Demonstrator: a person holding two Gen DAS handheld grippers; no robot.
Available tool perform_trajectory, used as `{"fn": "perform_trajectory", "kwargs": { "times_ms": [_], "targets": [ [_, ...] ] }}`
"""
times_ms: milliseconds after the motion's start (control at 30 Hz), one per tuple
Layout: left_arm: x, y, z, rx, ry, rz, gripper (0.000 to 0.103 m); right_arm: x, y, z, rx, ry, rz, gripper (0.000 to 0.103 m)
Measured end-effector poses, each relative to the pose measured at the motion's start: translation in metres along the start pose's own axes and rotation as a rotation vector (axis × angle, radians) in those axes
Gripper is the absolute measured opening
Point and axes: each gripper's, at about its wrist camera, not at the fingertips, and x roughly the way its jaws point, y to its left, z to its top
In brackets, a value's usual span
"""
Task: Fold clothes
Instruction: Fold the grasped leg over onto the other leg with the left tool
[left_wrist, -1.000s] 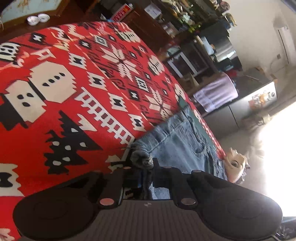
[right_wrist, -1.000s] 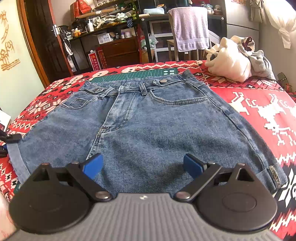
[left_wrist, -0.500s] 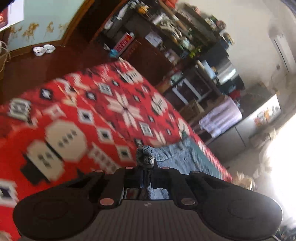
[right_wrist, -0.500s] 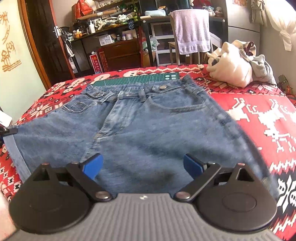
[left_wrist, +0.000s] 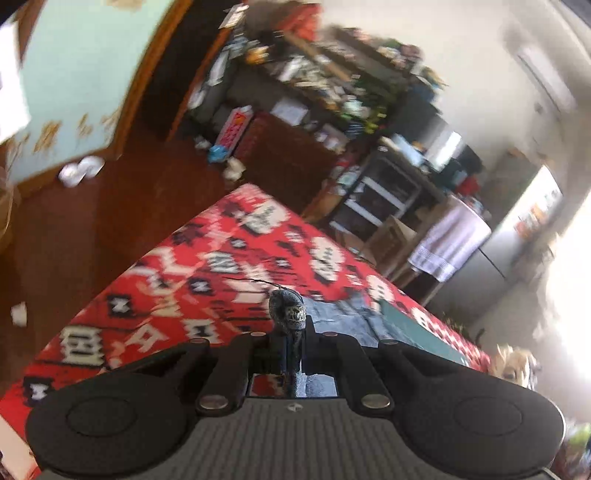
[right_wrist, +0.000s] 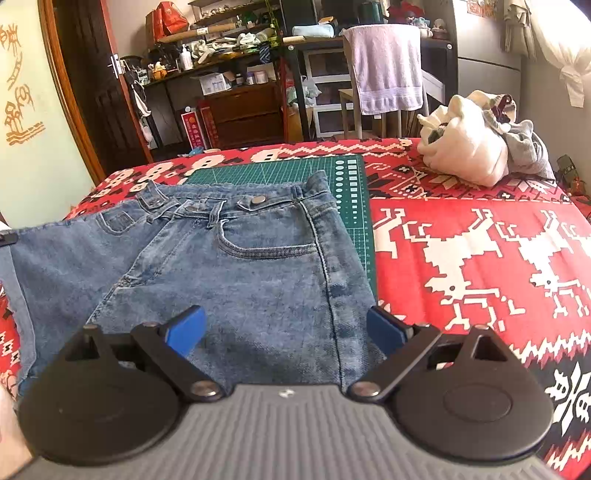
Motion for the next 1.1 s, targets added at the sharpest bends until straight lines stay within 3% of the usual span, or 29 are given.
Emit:
{"fn": "perform_trajectory", "kwargs": {
  "times_ms": [333, 467, 667, 800, 933, 1100],
  "targets": [
    [-0.017, -0.118, -0.015, 0.195, 0.03, -0.29, 0.006, -0.006, -0.007, 0.006, 0.035, -0.028, 0.009, 0.095],
    [-0.013, -0.163, -0.041, 0.217, 0.104, -0.412, 0.006, -0.012, -0.013, 0.007, 0.052, -0.043, 0.013, 0.095],
    [0.013, -0.217, -0.103, 0.193, 0.25, -0.537, 0.006, -0.026, -0.027, 0.004, 0.074, -0.052, 0.002, 0.095],
    [0.046, -0.238, -0.151, 0.128, 0.395, -0.591, 0.006, -0.035, -0.04, 0.001, 0.092, -0.061, -0.005, 0.095],
    [0.076, -0.253, -0.197, 0.185, 0.523, -0.537, 0.006, -0.039, -0.05, -0.002, 0.115, -0.055, -0.017, 0.095],
    [0.09, -0.251, -0.215, 0.192, 0.569, -0.492, 0.006, -0.041, -0.054, -0.005, 0.122, -0.057, -0.006, 0.095]
  ]
}}
